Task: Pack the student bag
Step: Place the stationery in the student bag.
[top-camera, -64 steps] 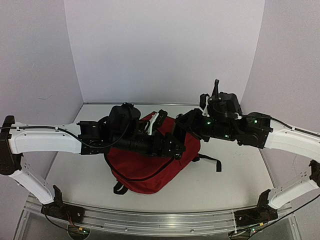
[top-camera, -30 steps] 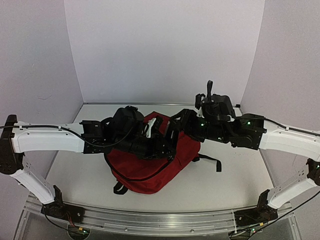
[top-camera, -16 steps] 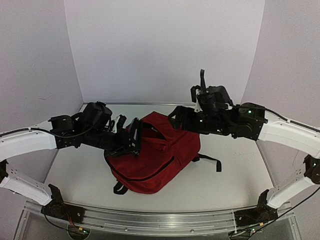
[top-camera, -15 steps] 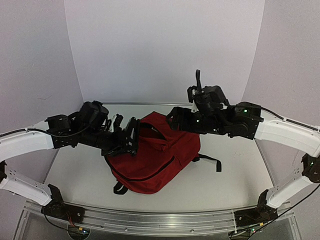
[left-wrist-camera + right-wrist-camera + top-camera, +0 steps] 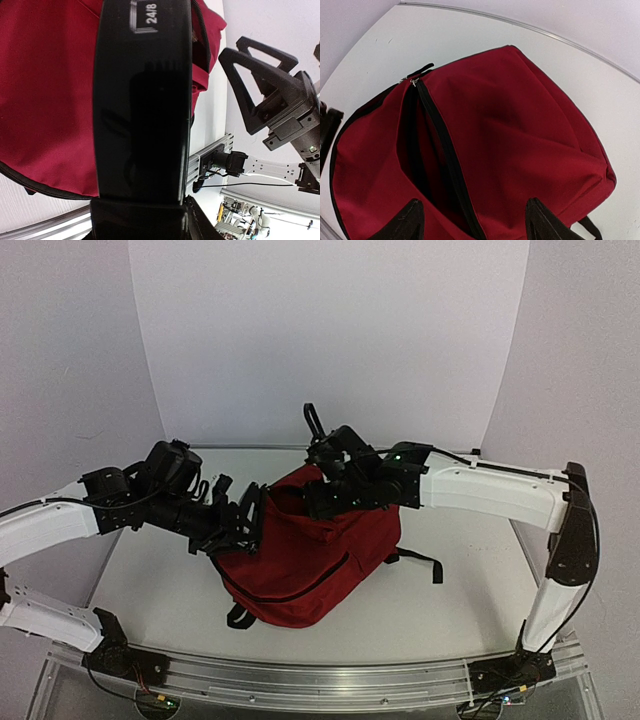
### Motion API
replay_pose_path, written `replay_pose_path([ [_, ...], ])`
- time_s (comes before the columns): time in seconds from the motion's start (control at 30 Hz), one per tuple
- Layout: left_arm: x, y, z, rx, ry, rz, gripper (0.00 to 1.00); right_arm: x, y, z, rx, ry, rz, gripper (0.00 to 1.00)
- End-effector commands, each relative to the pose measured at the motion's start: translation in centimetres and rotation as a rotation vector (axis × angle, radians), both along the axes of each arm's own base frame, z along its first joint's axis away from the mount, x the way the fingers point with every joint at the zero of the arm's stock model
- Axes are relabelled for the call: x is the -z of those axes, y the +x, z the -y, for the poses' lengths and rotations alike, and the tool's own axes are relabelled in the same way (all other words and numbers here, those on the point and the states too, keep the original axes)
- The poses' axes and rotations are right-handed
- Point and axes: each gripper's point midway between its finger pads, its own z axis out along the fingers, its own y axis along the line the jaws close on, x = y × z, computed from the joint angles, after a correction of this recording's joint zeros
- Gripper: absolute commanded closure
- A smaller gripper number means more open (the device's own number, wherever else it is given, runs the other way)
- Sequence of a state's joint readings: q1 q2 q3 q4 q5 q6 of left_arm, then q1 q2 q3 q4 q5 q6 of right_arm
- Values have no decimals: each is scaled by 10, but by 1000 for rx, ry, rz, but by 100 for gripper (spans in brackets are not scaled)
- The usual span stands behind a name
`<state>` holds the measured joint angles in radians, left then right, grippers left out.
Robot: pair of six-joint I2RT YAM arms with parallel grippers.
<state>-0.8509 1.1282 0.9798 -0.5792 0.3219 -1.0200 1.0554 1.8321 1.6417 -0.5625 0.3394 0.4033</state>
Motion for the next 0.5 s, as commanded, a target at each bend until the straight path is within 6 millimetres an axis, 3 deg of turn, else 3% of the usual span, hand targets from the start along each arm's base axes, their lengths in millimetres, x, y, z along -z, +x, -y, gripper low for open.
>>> replay_pose_path([
  [0.0, -39, 6, 23, 87, -131, 66, 100, 3, 14, -7, -21, -111, 64, 31],
  [0.17, -39, 11, 31, 114, -144, 44, 100, 20, 28, -12, 10, -176, 87, 31],
  [0.23, -40, 11, 34, 124, -156, 38, 100, 22, 36, -8, 66, -206, 114, 38],
  [0.3, -37, 12, 38, 132, -170, 27, 100, 19, 42, -6, 106, -215, 137, 50],
  [0.4, -34, 14, 47, 151, -191, 10, 100, 4, 46, -5, 147, -172, 159, 84],
  [0.47, -32, 15, 54, 167, -203, -1, 100, -8, 47, -6, 161, -126, 170, 100],
])
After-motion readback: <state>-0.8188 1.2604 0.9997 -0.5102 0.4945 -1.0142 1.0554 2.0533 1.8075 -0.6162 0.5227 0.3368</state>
